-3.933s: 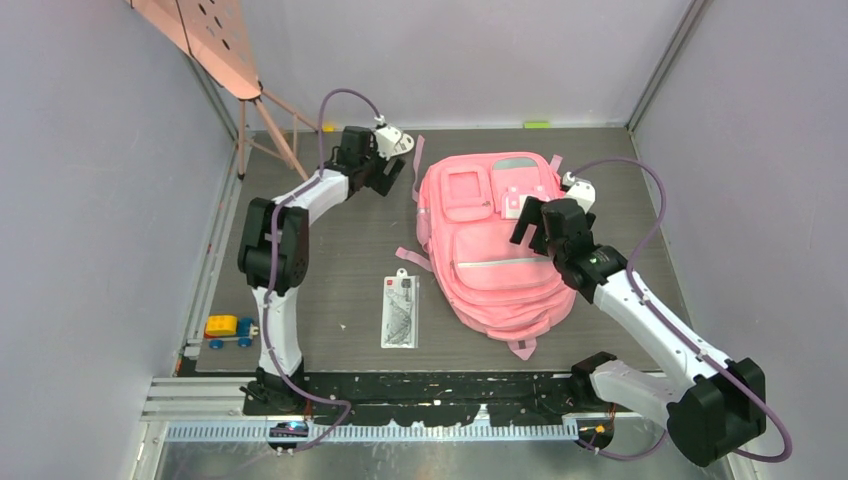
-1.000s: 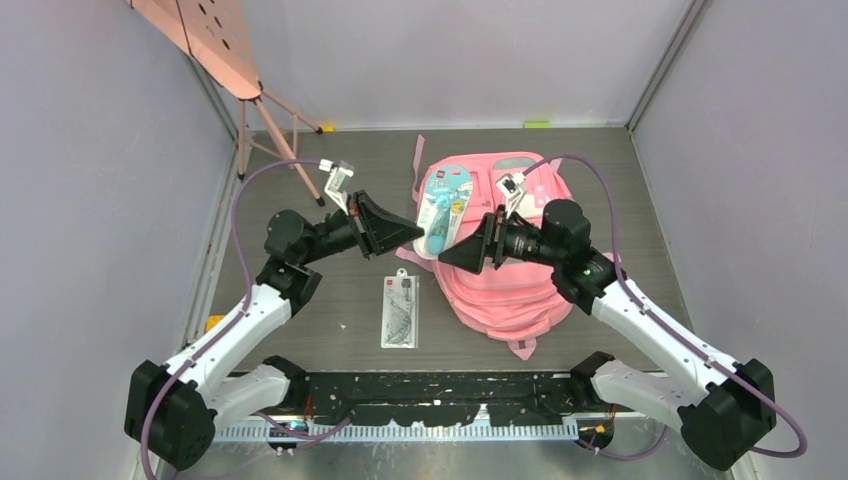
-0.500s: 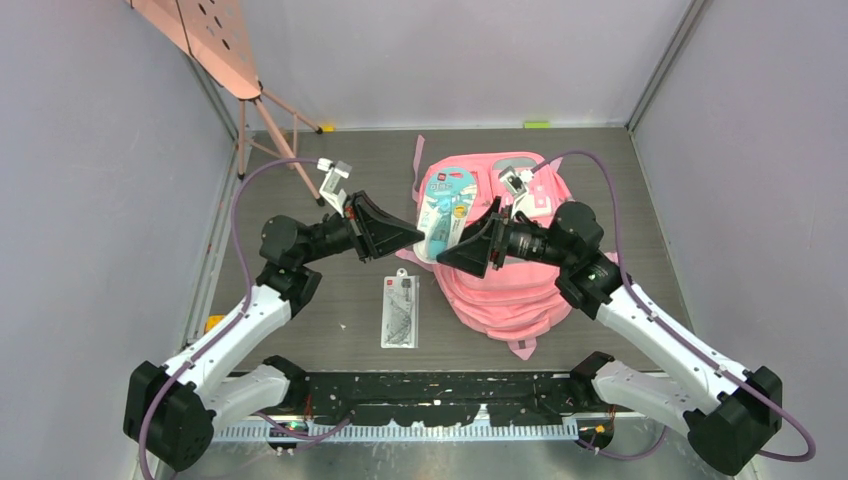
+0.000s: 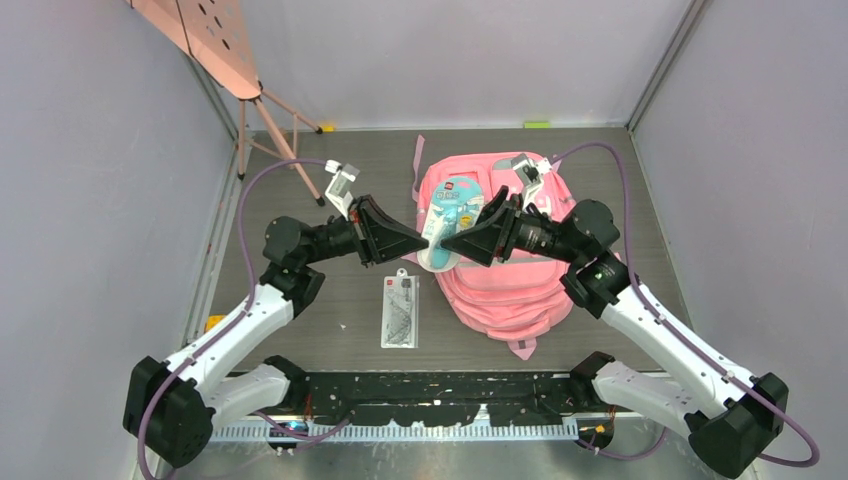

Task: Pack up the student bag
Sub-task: Pick up the stationery from the center of the board.

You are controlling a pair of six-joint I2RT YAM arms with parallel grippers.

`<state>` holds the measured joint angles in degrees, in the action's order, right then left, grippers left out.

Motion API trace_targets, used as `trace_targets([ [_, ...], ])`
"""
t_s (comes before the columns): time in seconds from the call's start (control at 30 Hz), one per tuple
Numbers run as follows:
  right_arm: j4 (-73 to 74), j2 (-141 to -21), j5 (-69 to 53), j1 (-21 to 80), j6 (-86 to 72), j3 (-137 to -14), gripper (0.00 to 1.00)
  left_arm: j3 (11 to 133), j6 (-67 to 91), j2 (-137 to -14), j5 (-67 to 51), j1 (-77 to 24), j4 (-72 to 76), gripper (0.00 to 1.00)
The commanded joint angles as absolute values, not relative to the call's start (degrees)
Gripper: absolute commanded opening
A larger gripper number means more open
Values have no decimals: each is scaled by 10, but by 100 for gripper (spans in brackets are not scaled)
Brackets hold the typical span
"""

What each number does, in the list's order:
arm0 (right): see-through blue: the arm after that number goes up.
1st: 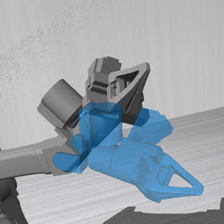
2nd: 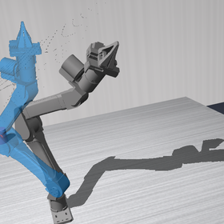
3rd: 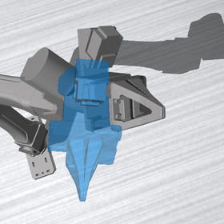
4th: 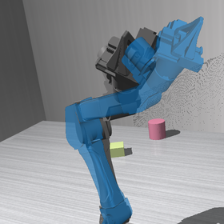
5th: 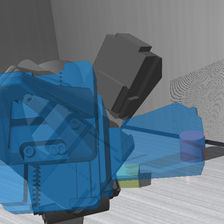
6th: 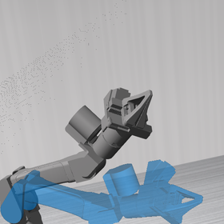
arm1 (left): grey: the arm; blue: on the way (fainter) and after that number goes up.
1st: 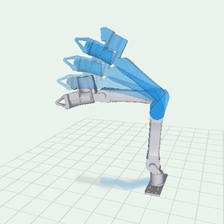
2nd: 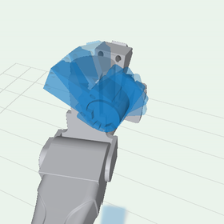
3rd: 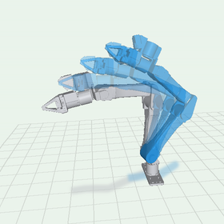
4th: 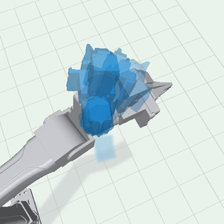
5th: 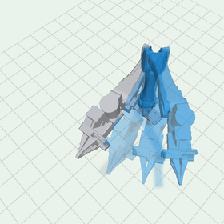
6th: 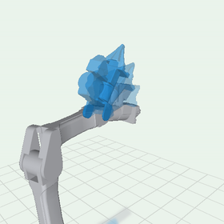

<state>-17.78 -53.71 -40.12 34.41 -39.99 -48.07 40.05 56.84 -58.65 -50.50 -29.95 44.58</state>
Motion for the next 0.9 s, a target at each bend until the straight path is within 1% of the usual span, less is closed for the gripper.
trace_targets([
  [0.0,-218,-539,-407,345,-415,-496,52,418,569,-587,-508,-301,488,0],
  [0.03,-215,-537,-403,345,-415,-493,45,418,568,-589,-505,-301,489,0],
  [0.07,-213,-536,-400,345,-414,-492,41,418,567,-590,-504,-302,489,0],
  [0.1,-203,-533,-390,345,-409,-490,32,418,567,-592,-501,-302,488,0],
  [0.13,-181,-531,-381,345,-405,-490,28,418,565,-594,-498,-302,487,0],
  [0.17,-165,-526,-357,345,-392,-492,20,418,561,-597,-496,-302,480,8],
  [0.2,-130,-521,-340,345,-384,-495,17,418,551,-600,-496,-302,468,22],
  [0.23,-108,-518,-299,345,-365,-501,12,419,531,-600,-494,-302,446,40],
  [0.27,-55,-515,-275,345,-354,-505,10,419,507,-601,-489,-302,415,57],
  [0.3,-29,-513,-216,345,-330,-520,5,420,471,-600,-480,-302,376,69],
  [0.33,41,-513,-187,345,-319,-529,2,422,429,-598,-466,-302,328,80],
  [0.37,72,-514,-128,345,-295,-549,1,422,385,-596,-443,-306,280,87],
  [0.4,126,-517,-69,345,-284,-568,1,421,338,-593,-409,-314,238,90],
  [0.43,151,-519,-39,344,-265,-577,0,415,285,-593,-373,-328,210,91],
  [0.47,199,-522,37,343,-251,-592,0,409,247,-596,-334,-348,196,91],
  [0.5,221,-524,72,343,-246,-600,0,402,211,-601,-307,-367,186,91],
  [0.53,267,-527,147,340,-239,-614,0,399,181,-609,-276,-390,177,91],
  [0.67,370,-531,318,328,-225,-641,0,404,69,-658,-155,-473,152,91],
  [0.73,403,-525,366,328,-225,-641,0,413,16,-694,-91,-517,156,91],
  [0.87,441,-501,383,328,-237,-624,0,443,-90,-769,-8,-601,166,91],
])
